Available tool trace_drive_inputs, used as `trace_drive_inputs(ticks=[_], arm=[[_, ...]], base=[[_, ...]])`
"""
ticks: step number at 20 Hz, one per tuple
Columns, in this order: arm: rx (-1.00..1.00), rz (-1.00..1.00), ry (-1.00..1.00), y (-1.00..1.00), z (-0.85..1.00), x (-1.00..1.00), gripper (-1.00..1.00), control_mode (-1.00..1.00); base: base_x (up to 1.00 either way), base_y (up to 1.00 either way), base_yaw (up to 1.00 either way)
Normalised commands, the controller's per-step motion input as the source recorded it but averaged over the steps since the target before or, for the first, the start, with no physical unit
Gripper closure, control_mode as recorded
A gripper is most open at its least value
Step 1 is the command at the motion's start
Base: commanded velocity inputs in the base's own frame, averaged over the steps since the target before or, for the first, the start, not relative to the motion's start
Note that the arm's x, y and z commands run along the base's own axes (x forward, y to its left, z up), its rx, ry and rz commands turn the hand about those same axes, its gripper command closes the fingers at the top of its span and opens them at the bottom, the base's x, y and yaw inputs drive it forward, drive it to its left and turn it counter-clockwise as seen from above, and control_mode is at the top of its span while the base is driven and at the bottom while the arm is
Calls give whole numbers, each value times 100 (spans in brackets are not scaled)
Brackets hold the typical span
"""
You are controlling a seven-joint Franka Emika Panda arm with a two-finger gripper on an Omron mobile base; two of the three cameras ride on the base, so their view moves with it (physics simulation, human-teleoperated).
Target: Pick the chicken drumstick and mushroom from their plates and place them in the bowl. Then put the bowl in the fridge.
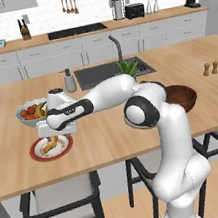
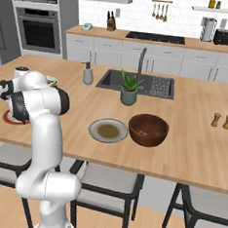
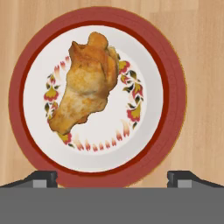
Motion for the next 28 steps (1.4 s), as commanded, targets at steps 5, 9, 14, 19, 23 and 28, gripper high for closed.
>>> trace_drive_inputs(ticks=[5,9,14,19,23,28], arm=[[0,0,-1,23,0,28,-100,-100],[0,0,0,11,-9,13,-100,-100],[-1,0,0,9,-21,16,-100,-100],[0,0,0,6,-29,17,-100,-100],[0,0,-5,8,-1,14,-100,-100],[0,0,-1,18,-1,15,-100,-100]], base=[[0,0,0],[0,0,0],[0,0,0],[0,0,0],[0,0,0],[0,0,0]])
